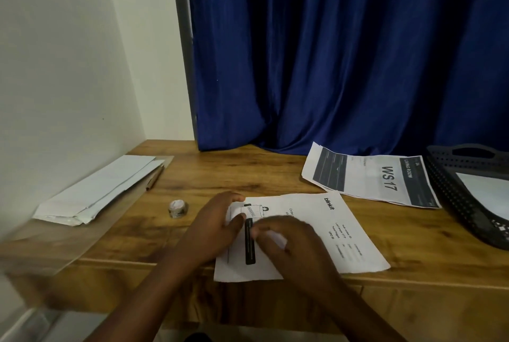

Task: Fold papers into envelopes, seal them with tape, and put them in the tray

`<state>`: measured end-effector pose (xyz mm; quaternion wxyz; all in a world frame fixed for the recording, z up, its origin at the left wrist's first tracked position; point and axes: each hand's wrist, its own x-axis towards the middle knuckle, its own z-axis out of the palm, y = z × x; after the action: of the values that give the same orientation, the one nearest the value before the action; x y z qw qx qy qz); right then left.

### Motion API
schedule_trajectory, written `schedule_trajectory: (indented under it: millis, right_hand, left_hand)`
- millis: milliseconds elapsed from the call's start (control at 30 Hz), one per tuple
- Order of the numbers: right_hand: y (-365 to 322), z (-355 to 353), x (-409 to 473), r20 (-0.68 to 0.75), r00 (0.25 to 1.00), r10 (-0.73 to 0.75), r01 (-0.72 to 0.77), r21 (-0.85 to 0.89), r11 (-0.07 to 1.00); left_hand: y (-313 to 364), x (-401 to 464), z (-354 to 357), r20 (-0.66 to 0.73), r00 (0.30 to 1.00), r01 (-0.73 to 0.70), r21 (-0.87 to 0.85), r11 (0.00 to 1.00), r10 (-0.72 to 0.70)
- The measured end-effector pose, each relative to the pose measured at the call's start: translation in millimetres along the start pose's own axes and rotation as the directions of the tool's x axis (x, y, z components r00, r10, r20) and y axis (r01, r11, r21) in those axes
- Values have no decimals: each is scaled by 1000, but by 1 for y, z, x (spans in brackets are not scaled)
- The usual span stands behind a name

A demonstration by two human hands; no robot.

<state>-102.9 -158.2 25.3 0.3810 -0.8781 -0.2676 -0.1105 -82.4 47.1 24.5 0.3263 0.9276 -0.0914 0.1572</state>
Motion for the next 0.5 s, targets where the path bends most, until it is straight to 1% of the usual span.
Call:
schedule_trajectory:
  millis: [33,67,100,133,167,200,267,300,333,400,500]
  right_hand:
    - [2,1,10,-76,996,43,-45,-17,999]
    - [3,1,21,-145,987,75,-80,-24,997]
    - [6,3,32,-199,977,74,-83,-34,996]
    - [8,4,42,-220,974,54,-68,-57,996]
    - [10,8,51,-194,980,35,-53,-91,994]
    - [13,13,57,-125,991,37,-54,-136,989]
    - [18,23,60,71,990,125,-105,-231,967]
    - [21,27,59,158,972,172,-126,-267,955]
    - [25,29,58,212,957,198,-133,-285,949]
    - [35,27,56,246,947,207,-127,-305,944]
    - [52,16,53,245,943,223,-108,-410,906]
  left_hand:
    - [-1,2,4,17,999,-44,60,997,43]
    - [0,6,9,48,998,-57,122,991,52]
    - [4,9,13,93,995,-38,193,981,20]
    - [8,13,18,144,989,-15,260,966,-23]
    - [12,17,24,193,980,-10,315,949,-53]
    - [14,21,30,242,968,-25,372,928,-70]
    - [14,23,39,341,933,-86,515,853,-112]
    - [11,23,43,363,924,-112,561,820,-121]
    - [8,23,45,366,923,-123,581,804,-123]
    - [2,25,47,341,933,-110,569,815,-113]
    - [-4,26,51,298,950,-83,538,839,-97]
